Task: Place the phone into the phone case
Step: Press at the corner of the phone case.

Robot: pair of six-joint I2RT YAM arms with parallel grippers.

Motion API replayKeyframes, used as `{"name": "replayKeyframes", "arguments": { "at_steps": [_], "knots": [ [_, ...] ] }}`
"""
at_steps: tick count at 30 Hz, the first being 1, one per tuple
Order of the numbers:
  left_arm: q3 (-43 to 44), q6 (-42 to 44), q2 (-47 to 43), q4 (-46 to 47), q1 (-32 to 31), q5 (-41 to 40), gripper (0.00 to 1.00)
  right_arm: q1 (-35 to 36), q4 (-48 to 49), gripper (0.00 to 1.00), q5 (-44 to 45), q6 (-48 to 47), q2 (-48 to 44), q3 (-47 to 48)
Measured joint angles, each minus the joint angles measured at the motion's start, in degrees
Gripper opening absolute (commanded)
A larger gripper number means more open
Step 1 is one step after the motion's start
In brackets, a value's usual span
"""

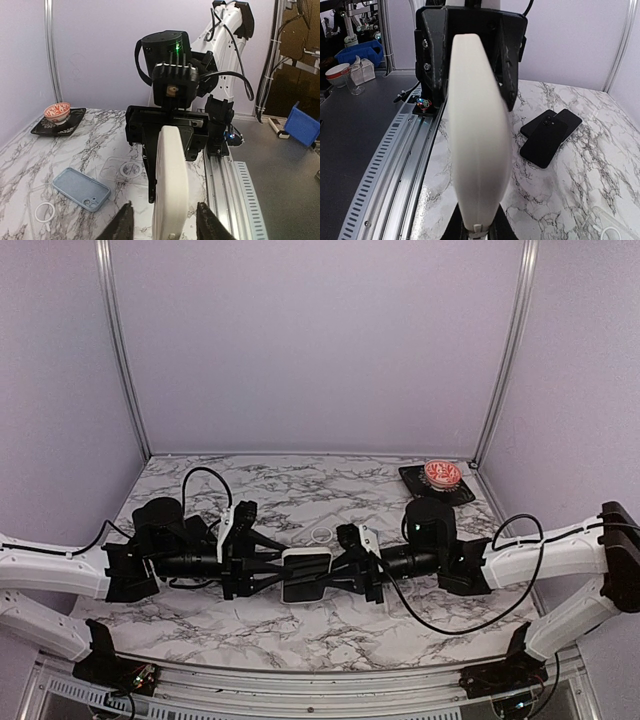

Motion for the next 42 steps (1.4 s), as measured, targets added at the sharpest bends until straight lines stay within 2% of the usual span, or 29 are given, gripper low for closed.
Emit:
{"name": "replayKeyframes", "arguments": {
  "at_steps": [2, 9, 10, 12, 13, 25, 26, 28, 29, 34, 35, 38, 39, 40, 42],
  "knots": [
    [0.7, 0.4, 0.0, -0.3, -0.4, -0.2, 0.01, 0.5, -0.8, 0.0, 0.0, -0.5, -0.3, 1.0],
    [1.9, 2.6, 0.1, -0.8, -1.6, -2.0, 0.0, 0.6, -2.7, 0.0, 0.3, -0.7, -1.3, 1.8],
    [1.9, 2.7, 0.1, -1.0, -1.8, -2.3, 0.04, 0.6, -3.0, 0.0, 0.3, -0.7, -1.3, 1.8],
    [1.9, 2.9, 0.1, -1.1, -1.9, -2.7, 0.32, 0.6, -3.3, 0.0, 0.4, -0.9, -1.4, 1.8],
    [1.9, 2.8, 0.1, -1.1, -1.9, -2.7, 0.39, 0.6, -3.4, 0.0, 0.6, -1.0, -1.6, 1.8],
    [2.0, 1.6, 1.4, -1.3, -2.1, -4.0, 0.4, -1.6, -5.5, 0.0, 0.7, 1.2, -3.8, 2.3],
    [2.3, 1.4, 2.2, -1.3, -2.1, -4.0, 0.35, -1.7, -5.5, 0.0, 0.5, 1.5, -4.1, 2.3],
    [2.5, 0.9, 3.3, -1.3, -2.1, -3.8, 0.07, -1.8, -5.4, 0.0, 0.0, 1.9, -4.5, 2.4],
    [2.6, 0.9, 3.9, -1.4, -2.1, -3.7, 0.0, -1.8, -5.4, 0.0, -0.2, 2.1, -4.6, 2.4],
    [3.1, 1.7, 4.5, -1.5, -2.1, -3.7, 0.01, -2.1, -6.1, 0.0, -1.8, 4.1, -5.1, 2.4],
    [3.1, 1.6, 4.5, -1.5, -2.1, -3.7, 0.2, -2.3, -6.2, 0.0, -1.8, 4.3, -5.1, 2.4],
    [3.1, 1.3, 4.5, -1.5, -2.3, -4.4, 0.61, -3.1, -6.4, 0.0, -2.5, 5.7, -5.3, 2.5],
    [3.1, 1.1, 4.5, -1.5, -2.4, -5.0, 0.71, -3.7, -6.8, 0.0, -2.6, 6.4, -5.5, 2.6],
    [3.1, 0.6, 4.5, -1.6, -2.5, -5.8, 0.77, -4.7, -7.9, 0.0, -2.7, 6.9, -5.6, 3.1],
    [3.1, -0.5, 4.5, -1.6, -2.5, -8.6, 0.8, -7.5, -11.8, 0.0, -2.7, 8.3, -5.5, 5.3]
  ]
}}
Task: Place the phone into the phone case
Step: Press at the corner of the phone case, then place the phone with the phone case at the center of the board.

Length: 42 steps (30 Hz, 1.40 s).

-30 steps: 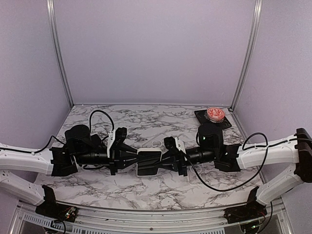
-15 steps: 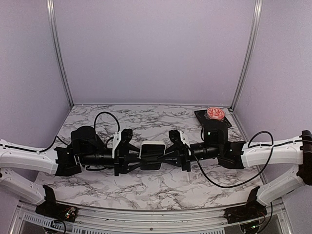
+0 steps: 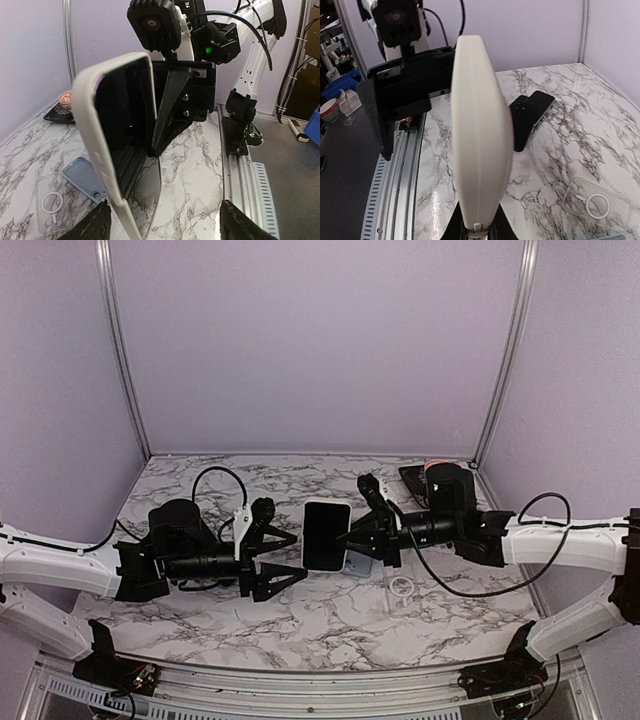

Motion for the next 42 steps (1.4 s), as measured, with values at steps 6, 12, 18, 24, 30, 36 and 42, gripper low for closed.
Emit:
{"name": "replayKeyframes", "arguments": {
  "at_steps": [6, 12, 18, 24, 30, 36, 42],
  "knots": [
    [0.0, -2.1, 0.0, -1.3, 0.0, -11.0, 0.83, -11.0, -15.8, 0.0, 2.9, 3.8, 0.5, 8.3],
    [0.0, -2.5, 0.0, -4.4, 0.0, -17.7, 0.84, -25.4, -33.5, 0.0, 6.3, 5.7, 0.9, 11.0],
    [1.7, -2.0, 0.8, -9.0, 0.0, -20.5, 0.85, -37.4, -46.7, 0.0, 14.4, 5.7, 1.5, 11.5],
    [2.4, -0.1, 0.8, -10.7, 0.0, -22.0, 0.85, -41.2, -52.7, 0.0, 16.2, 6.0, 2.3, 11.5],
    [2.4, 1.0, 0.1, -12.2, 0.0, -22.8, 0.85, -44.5, -55.4, 0.0, 13.6, 5.1, 7.5, 11.5],
    [2.4, 1.8, -0.6, -12.4, 0.0, -23.5, 0.85, -47.7, -58.0, 0.16, 10.2, 2.3, 15.2, 15.7],
    [2.4, 2.5, -1.0, -12.6, 0.0, -24.4, 0.85, -48.3, -58.6, 0.18, 13.7, 0.0, 23.8, 21.6]
  ]
}}
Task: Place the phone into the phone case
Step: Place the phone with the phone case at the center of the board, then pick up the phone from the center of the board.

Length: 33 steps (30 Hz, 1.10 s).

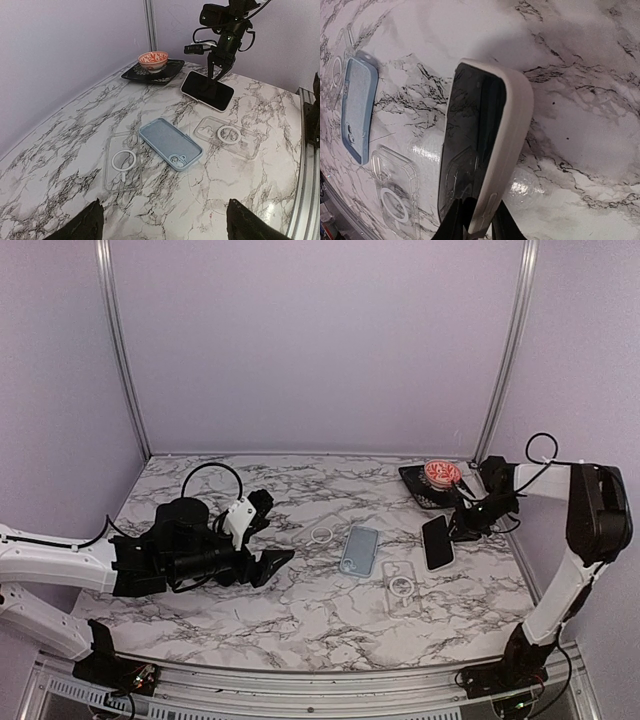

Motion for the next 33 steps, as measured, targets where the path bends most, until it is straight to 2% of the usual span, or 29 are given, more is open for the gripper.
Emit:
{"name": "replayKeyframes", "arguments": {
  "at_steps": [11, 18, 24, 28, 30, 33],
  "knots": [
    [0.0, 0.7, -0.2, -0.9, 0.0, -1.7, 0.86, -0.4, -0.1, 0.2, 4.5, -0.7, 4.8, 2.4],
    [0.0, 0.4, -0.3, -2.1, 0.0, -2.3, 0.91, -0.6, 0.7, 0.31, 11.0, -0.5, 5.7, 1.5],
    [0.4, -2.6, -1.7, -4.1, 0.0, -8.8, 0.99, 1.4, 0.9, 0.34, 22.4, 2.5, 0.4, 1.5],
    [4.7, -8.4, -0.8, -11.5, 0.5, -16.9, 0.99, 10.4, 2.9, 0.37, 33.3, 5.2, -7.1, 1.9],
    [9.1, -12.2, 1.6, -17.1, 1.6, -19.7, 0.99, 16.2, 4.8, 0.45, 38.3, 6.3, -9.8, 1.9],
    [14.0, -18.9, 5.9, -24.2, 5.2, -20.5, 0.99, 24.2, 7.5, 0.69, 43.8, 7.5, -11.7, 1.7]
  ]
}}
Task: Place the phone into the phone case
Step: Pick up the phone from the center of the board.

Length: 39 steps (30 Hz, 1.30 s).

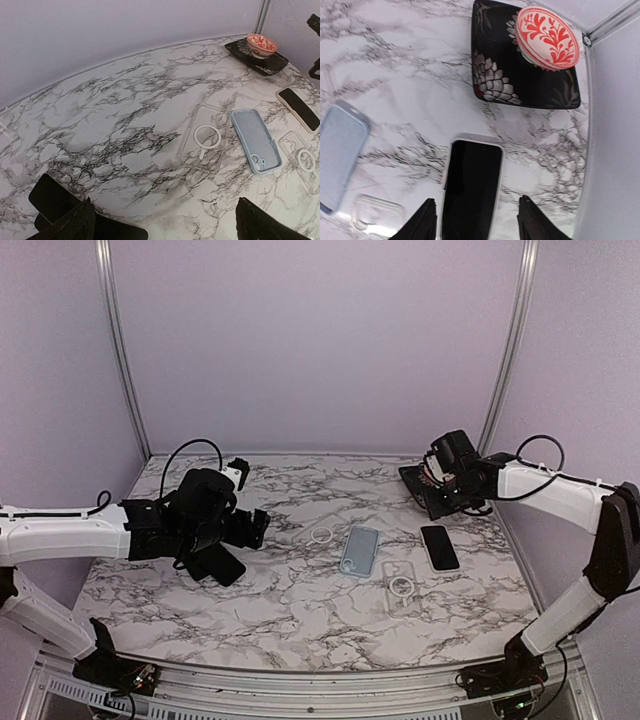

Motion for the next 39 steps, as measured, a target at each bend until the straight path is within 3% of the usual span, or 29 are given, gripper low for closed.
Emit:
{"name": "replayKeyframes", "arguments": {
  "at_steps": [3, 7, 11, 17, 23, 26, 28, 31, 36, 39],
  "knots": [
    [-0.4, -7.6, 1.4, -4.1, 6.0, 0.8, 0.99, 7.8, 2.5, 0.97, 2.9, 0.0, 0.2, -0.3],
    [-4.6, -17.5, 0.3, -6.8, 13.4, 1.4, 0.99, 18.6, 5.4, 0.99, 4.4, -0.4, 4.1, 1.2],
    [-13.1, -25.4, -4.9, -4.4, 15.5, 4.2, 0.98, 26.4, 9.2, 0.99, 1.2, -1.3, 11.0, 6.3],
    [-27.6, -31.8, -12.9, 8.3, 18.4, 9.4, 0.82, 33.2, 17.8, 0.98, -11.9, -1.7, 22.8, 18.2],
    [-29.5, -33.5, -9.4, 16.2, 22.4, 15.5, 0.67, 35.6, 21.9, 0.98, -18.6, -1.2, 30.4, 24.1],
    [-29.4, -34.7, -4.3, 19.8, 23.0, 19.5, 0.56, 35.5, 24.2, 0.94, -21.7, -0.9, 31.4, 23.2],
    [-29.8, -35.6, -2.0, 21.8, 23.1, 21.2, 0.53, 35.4, 25.4, 0.84, -23.6, -0.4, 33.1, 24.3],
    [-30.0, -36.6, 0.0, 24.2, 23.1, 23.3, 0.53, 35.3, 25.6, 0.69, -25.8, 0.3, 38.4, 30.0],
    [-29.9, -37.2, 1.0, 26.1, 23.1, 24.7, 0.53, 34.0, 28.0, 0.52, -29.6, 4.3, 44.9, 34.0],
    [-30.1, -38.2, 1.1, 26.9, 23.1, 25.2, 0.54, 32.3, 29.0, 0.49, -31.0, 7.4, 47.8, 34.4]
  ]
}}
